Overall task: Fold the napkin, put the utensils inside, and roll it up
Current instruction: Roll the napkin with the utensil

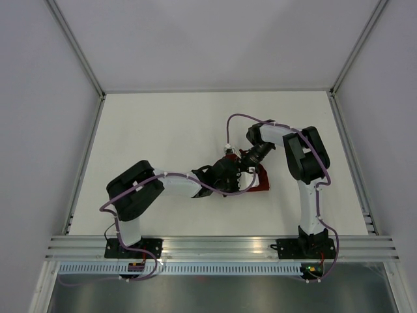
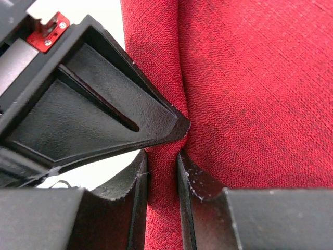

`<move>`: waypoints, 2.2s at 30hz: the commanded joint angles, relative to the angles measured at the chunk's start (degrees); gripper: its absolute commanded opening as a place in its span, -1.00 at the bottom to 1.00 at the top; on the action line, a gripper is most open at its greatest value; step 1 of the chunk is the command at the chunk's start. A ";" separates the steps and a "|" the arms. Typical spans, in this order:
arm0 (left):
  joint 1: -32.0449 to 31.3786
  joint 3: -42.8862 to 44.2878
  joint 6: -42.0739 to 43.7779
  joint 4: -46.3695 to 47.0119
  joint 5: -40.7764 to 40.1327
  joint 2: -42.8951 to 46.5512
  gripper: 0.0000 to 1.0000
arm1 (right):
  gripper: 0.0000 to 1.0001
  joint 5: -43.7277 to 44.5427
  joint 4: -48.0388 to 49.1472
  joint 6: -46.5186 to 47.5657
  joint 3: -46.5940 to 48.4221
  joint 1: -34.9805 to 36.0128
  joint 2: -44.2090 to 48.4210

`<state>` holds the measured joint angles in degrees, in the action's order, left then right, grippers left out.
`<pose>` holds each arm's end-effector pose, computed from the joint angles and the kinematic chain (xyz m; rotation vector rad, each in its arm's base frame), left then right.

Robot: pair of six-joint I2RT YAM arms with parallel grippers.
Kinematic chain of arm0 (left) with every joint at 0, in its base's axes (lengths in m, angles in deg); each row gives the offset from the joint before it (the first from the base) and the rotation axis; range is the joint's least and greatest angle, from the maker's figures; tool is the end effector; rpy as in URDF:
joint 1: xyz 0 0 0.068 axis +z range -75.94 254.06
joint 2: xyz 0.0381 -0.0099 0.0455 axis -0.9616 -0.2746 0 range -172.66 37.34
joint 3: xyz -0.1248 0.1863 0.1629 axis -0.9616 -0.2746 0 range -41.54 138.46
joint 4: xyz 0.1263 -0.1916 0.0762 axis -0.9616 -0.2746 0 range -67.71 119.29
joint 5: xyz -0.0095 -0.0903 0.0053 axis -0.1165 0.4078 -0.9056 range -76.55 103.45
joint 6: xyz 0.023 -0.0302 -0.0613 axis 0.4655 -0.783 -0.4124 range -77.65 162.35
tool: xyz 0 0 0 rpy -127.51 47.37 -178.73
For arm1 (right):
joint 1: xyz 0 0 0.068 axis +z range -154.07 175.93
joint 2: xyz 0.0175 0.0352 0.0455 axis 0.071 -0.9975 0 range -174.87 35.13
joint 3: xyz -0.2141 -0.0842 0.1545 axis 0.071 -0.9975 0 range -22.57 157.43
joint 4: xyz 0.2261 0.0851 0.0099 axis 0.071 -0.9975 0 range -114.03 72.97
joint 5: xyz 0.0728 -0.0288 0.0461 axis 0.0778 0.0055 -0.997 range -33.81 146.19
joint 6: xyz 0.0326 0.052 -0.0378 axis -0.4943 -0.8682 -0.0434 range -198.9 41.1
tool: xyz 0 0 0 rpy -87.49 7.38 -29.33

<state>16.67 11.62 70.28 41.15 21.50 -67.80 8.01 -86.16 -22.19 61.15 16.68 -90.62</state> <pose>0.1961 -0.3222 0.1474 1.6128 1.6392 -0.4282 0.3043 0.1628 0.1200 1.5453 -2.2950 -1.3316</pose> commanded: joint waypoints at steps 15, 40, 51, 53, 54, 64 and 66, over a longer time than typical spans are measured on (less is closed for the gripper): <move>6.06 8.97 -5.86 -16.60 18.13 -6.74 -0.95 | 0.14 1.35 8.74 -5.64 -1.20 -4.22 7.36; 15.64 29.53 -14.91 -38.92 40.02 -23.87 -0.77 | 0.31 17.67 53.73 -13.38 -43.54 -5.74 53.66; 15.81 32.35 -16.76 -41.12 39.49 -25.90 -0.74 | 0.36 31.57 65.34 -12.32 -50.50 12.46 52.46; 15.81 32.70 -16.94 -41.12 39.32 -25.82 -0.71 | 0.35 31.92 65.69 -12.50 -50.50 13.60 51.40; 15.81 32.79 -16.94 -41.04 39.67 -25.73 -0.68 | 0.34 31.92 66.04 -12.59 -50.85 13.96 50.62; 15.81 33.76 -17.20 -41.12 39.41 -24.06 -0.25 | -0.03 32.72 65.78 -11.88 -50.76 14.84 45.25; 15.81 33.58 -17.46 -40.25 39.32 -23.18 -0.21 | -0.25 32.28 65.17 -11.88 -50.85 14.84 44.90</move>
<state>32.85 45.52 53.58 3.75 66.03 -90.38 40.47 -20.76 -34.19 10.53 31.30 -44.59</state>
